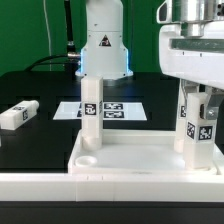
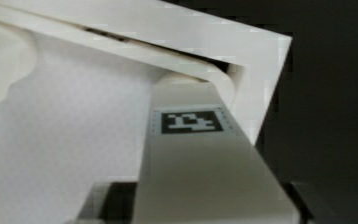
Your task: Assemble desk
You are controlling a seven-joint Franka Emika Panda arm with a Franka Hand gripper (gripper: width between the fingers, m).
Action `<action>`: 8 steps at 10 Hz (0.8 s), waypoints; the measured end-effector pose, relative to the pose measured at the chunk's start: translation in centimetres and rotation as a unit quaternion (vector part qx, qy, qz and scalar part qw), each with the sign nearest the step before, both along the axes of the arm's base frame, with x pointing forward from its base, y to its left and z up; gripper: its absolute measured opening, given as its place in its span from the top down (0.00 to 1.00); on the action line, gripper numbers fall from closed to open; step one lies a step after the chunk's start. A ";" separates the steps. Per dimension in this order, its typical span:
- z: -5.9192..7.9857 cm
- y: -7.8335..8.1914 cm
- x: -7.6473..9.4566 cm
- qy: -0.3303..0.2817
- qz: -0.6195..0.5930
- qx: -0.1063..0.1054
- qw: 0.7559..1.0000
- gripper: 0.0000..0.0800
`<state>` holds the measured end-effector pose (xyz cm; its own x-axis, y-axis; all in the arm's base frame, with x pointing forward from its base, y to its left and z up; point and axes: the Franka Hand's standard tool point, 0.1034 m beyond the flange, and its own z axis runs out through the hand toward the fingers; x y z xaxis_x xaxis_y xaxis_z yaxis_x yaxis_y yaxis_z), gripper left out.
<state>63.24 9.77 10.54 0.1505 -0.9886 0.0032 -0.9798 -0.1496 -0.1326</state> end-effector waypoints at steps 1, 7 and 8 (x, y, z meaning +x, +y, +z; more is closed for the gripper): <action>0.0 -0.1 0.0 0.000 -0.001 0.000 1.000 0.64; 0.1 0.3 0.2 0.003 0.193 -0.033 0.981 0.20; 0.2 0.3 0.2 0.002 0.231 -0.039 0.972 0.20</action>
Offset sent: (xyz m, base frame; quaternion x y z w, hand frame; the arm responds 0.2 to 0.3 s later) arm 0.0029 -0.0047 0.0006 -0.0152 0.0185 -0.1073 0.9939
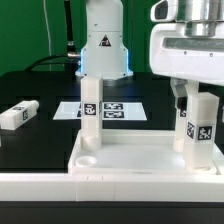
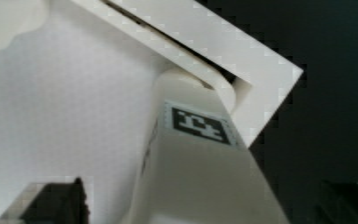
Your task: Assemble desk
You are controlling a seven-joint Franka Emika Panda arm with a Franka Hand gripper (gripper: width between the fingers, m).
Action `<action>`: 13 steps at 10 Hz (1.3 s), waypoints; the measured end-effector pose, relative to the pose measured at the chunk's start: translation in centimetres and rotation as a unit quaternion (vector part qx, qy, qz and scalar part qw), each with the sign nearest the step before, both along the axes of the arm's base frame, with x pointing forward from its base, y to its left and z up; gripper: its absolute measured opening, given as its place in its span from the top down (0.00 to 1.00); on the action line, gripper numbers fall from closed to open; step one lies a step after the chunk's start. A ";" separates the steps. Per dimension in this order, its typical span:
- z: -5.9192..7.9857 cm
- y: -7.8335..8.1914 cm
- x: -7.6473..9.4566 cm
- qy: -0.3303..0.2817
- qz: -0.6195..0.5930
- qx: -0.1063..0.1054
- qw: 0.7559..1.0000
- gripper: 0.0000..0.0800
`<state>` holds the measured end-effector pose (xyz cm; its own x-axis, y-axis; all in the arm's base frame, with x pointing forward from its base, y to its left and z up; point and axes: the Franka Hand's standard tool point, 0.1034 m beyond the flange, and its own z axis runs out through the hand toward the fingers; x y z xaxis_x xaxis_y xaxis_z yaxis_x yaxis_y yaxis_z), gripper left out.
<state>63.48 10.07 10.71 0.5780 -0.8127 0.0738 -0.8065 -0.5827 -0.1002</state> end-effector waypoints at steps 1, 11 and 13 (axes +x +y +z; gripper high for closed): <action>0.1 0.0 0.1 -0.001 0.040 -0.005 0.999 0.19; 0.1 -0.3 0.1 0.003 0.342 -0.054 0.938 0.19; 0.1 -0.4 0.1 0.004 0.384 -0.062 0.921 0.19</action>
Offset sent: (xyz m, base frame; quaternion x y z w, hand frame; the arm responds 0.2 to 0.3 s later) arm 0.0000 0.0000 0.0000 0.0000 0.0000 -0.1938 0.9810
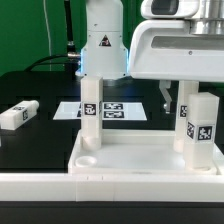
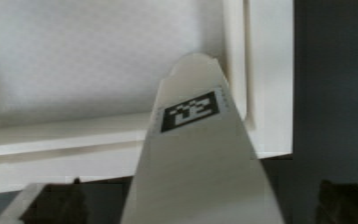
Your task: Assemble desk
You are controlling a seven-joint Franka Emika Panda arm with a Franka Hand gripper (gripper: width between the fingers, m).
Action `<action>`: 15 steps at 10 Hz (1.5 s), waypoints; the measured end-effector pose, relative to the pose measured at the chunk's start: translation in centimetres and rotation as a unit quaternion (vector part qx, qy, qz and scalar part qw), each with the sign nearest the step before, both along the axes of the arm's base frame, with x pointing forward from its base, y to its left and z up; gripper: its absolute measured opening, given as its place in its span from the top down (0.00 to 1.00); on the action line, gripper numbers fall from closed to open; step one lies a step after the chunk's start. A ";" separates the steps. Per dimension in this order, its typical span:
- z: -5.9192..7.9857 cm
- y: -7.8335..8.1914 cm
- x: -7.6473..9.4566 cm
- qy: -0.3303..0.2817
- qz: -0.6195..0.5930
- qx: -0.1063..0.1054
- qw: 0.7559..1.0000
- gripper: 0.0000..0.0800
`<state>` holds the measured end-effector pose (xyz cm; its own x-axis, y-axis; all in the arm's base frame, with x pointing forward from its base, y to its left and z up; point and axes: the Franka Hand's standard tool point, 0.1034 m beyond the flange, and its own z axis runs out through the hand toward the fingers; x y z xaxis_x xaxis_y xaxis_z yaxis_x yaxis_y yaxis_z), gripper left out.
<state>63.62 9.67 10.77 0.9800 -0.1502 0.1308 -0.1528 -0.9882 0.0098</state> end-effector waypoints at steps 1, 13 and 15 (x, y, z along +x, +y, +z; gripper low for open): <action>0.0 -0.1 0.0 0.001 0.038 -0.008 0.999 0.30; -0.1 -0.2 -0.2 -0.004 -0.233 0.033 0.972 0.64; -0.2 -0.1 -0.2 -0.006 -0.323 0.048 0.945 0.64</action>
Offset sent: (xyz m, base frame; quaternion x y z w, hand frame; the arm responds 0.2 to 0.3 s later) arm 0.0000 0.0000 0.0000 0.0000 0.0000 0.0000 1.0000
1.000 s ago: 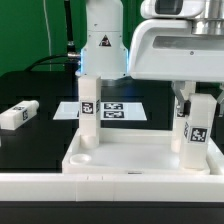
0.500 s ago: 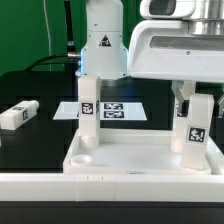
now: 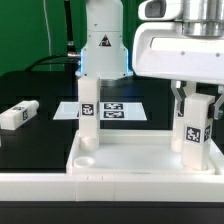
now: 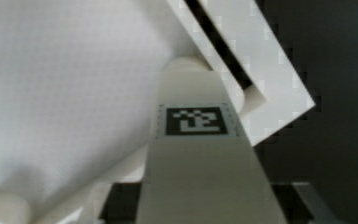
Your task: Assemble desk
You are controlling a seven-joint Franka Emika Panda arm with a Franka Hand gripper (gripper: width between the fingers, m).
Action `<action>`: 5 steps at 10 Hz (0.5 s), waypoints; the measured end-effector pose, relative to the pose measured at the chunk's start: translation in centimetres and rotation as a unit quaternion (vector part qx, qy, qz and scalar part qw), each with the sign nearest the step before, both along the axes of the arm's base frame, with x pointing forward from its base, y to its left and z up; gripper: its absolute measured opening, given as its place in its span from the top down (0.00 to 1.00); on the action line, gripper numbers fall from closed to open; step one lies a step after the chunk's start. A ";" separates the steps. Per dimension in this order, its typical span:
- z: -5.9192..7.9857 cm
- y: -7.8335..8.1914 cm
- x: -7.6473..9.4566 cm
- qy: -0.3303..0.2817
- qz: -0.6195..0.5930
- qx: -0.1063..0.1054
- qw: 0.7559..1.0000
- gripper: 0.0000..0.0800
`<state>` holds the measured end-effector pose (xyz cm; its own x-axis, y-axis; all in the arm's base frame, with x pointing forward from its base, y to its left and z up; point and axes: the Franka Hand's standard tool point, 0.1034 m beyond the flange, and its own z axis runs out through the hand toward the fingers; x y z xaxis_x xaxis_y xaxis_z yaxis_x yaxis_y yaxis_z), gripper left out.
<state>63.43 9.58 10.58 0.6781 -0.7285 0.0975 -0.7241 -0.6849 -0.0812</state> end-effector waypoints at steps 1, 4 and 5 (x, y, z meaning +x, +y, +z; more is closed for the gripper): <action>0.0 0.1 0.0 0.000 -0.030 0.004 1.000 0.64; -0.1 0.3 -0.1 -0.001 -0.177 0.026 0.984 0.64; -0.1 0.4 -0.1 0.000 -0.215 0.033 0.976 0.64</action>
Offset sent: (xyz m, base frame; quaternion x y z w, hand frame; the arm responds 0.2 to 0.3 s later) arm -0.0074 0.0055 -0.0057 0.0089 -0.0165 0.2918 0.9563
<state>63.29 9.95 10.52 0.3075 -0.9506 0.0415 -0.9438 -0.3102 -0.1144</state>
